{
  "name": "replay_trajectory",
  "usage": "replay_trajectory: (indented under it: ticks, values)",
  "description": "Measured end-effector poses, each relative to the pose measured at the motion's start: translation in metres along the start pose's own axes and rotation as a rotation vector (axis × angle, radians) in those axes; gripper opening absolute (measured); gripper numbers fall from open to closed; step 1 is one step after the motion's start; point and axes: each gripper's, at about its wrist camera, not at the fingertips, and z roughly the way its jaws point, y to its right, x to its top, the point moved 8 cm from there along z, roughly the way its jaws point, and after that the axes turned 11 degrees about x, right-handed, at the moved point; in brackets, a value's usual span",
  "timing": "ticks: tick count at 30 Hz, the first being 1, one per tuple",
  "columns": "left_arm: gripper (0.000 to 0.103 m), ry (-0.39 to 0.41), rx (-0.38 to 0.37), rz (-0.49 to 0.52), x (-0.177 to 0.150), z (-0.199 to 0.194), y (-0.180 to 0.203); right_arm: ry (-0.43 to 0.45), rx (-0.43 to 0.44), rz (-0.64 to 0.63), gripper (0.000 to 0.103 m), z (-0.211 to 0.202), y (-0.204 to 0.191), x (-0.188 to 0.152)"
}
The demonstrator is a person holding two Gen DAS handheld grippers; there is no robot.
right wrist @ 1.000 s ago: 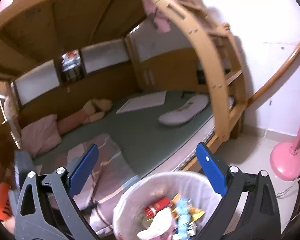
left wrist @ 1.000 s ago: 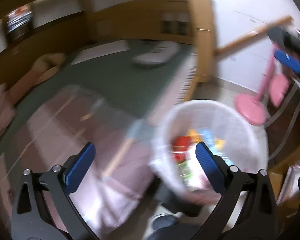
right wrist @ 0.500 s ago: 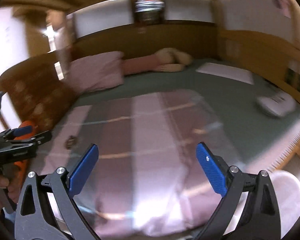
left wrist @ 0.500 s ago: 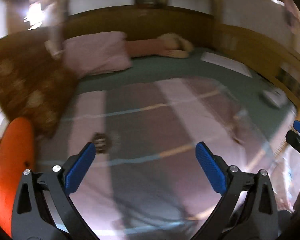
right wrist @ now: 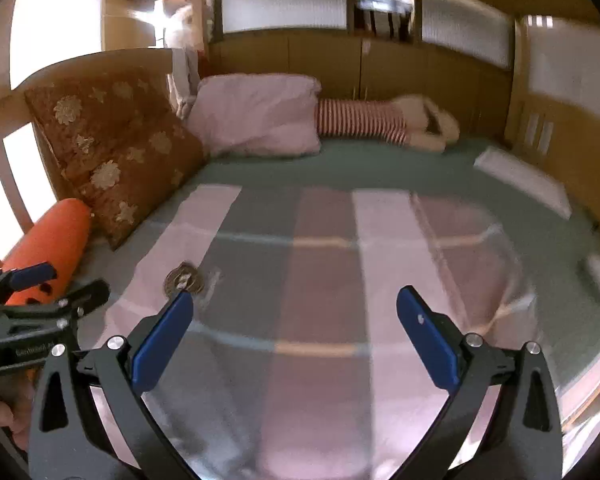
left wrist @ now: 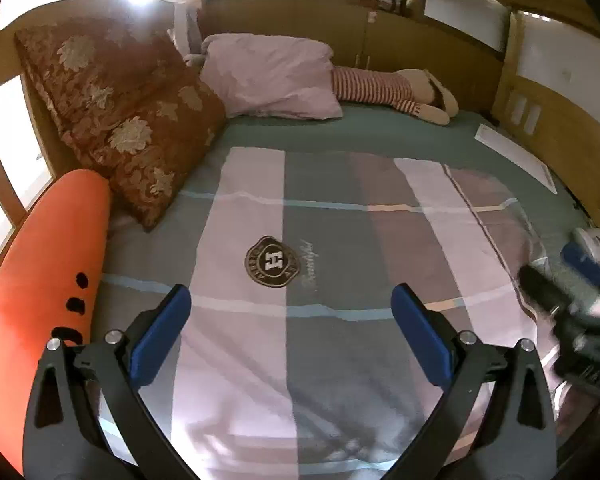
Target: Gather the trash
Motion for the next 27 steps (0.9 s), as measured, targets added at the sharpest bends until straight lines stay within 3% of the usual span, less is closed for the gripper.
replay_trajectory:
  ticks: [9, 27]
  values:
    - [0.1, 0.006, -0.004, 0.031, -0.002, 0.001, 0.019, 0.026, -0.02, 0.045, 0.099, -0.001, 0.021, 0.0]
    - [0.1, -0.003, -0.011, 0.022, -0.003, 0.003, 0.016, 0.017, -0.013, 0.043, 0.099, 0.002, 0.019, 0.0]
